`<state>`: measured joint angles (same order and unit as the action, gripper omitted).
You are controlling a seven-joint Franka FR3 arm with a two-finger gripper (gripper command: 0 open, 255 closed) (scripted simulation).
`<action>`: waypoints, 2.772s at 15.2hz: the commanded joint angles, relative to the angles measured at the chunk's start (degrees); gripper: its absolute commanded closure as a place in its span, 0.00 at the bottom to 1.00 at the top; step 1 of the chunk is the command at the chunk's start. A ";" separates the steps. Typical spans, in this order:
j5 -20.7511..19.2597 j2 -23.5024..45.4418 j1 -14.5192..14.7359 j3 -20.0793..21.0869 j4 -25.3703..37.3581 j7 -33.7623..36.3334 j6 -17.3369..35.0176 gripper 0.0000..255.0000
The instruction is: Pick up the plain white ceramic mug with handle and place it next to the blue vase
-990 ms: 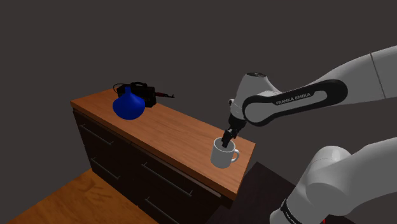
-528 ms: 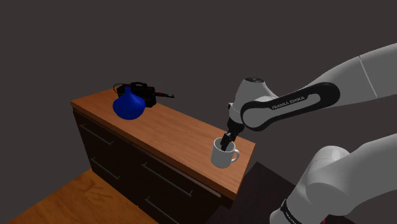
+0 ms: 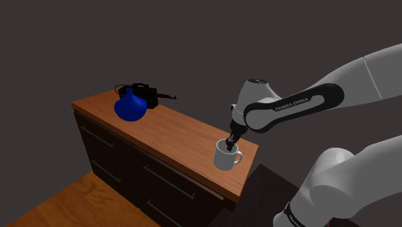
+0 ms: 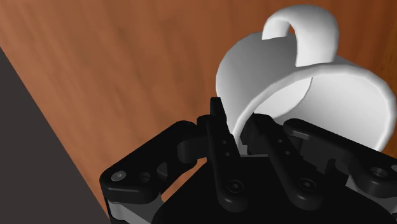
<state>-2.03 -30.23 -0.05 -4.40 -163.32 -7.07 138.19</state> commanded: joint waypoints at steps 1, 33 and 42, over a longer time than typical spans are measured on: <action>0.00 0.01 0.01 0.00 0.00 0.00 0.00 1.00; 0.42 -10.29 0.06 0.95 15.78 0.32 -26.08 1.00; 0.59 -10.53 0.16 1.16 22.56 0.36 -33.10 1.00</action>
<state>-1.46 -40.73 0.09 -3.27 -141.43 -6.72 105.80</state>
